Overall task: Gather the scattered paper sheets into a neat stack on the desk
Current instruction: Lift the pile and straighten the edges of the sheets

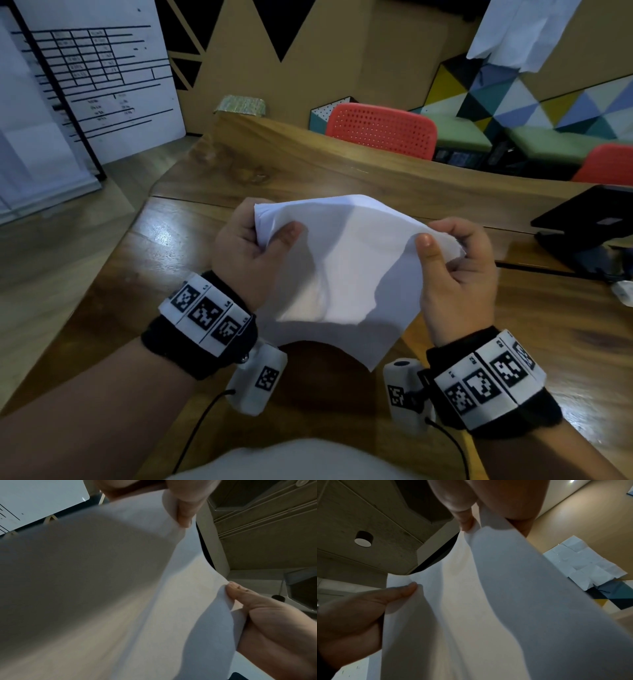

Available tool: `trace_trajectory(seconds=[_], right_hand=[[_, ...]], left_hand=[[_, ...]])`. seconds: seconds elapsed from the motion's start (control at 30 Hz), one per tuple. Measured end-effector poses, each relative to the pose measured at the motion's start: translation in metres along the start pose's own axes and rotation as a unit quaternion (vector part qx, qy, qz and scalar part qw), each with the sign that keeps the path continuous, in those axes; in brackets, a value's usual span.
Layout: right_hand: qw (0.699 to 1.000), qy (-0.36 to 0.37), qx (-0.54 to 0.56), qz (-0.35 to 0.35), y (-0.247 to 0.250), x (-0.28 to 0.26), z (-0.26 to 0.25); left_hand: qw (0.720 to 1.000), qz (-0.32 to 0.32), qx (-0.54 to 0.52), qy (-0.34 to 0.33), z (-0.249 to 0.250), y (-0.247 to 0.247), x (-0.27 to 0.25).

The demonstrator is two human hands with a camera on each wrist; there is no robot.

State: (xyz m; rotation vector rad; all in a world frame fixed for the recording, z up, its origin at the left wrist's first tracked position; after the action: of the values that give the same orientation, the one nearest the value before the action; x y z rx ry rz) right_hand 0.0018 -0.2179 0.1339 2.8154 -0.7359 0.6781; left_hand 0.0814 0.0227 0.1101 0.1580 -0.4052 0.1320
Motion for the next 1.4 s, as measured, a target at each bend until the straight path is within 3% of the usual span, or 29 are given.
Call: trace_trajectory(seconds=[0.17,0.33,0.57,0.7,0.93,1.13,1.3,1.4], right_hand=[[1.0,-0.001,0.022,-0.011,-0.007,-0.001,-0.002],[1.0,0.009,0.028,-0.008,-0.006,-0.003,-0.002],[0.998,-0.02,0.045,-0.025,-0.007,0.0,0.004],[0.998,0.003,0.053,-0.021,-0.004,0.001,-0.003],[0.998,-0.014,0.06,-0.007,0.003,0.002,0.006],[0.998,0.014,0.057,-0.007,0.004,0.002,0.001],[0.996,0.06,0.065,-0.014,0.007,0.005,-0.01],[0.998,0.037,0.05,-0.009,0.009,0.004,0.003]], left_hand=[[1.0,0.02,-0.011,-0.003,0.004,-0.001,-0.005],[1.0,0.0,-0.014,-0.025,0.009,-0.002,-0.005],[1.0,-0.015,-0.013,0.003,-0.001,-0.003,-0.002],[1.0,-0.026,-0.011,-0.014,0.007,-0.004,-0.004],[0.995,-0.085,-0.051,0.009,-0.001,-0.016,-0.003],[0.992,-0.074,-0.099,0.038,0.002,-0.012,-0.004],[0.991,-0.08,-0.109,0.017,0.013,-0.011,-0.003],[0.989,-0.087,-0.099,0.069,0.001,-0.017,-0.007]])
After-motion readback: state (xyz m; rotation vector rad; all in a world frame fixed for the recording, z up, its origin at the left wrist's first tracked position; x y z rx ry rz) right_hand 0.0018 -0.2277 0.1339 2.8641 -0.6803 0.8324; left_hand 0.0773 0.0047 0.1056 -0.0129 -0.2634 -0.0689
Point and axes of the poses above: each hand's wrist, its own x-axis towards the middle knuckle, its own y-axis out of the back of the hand, z = x × y, the point moved 8 cm from there along x, towards the middle knuckle, and after that the axes turned 2 degrees about x, right-handed, at the moved point
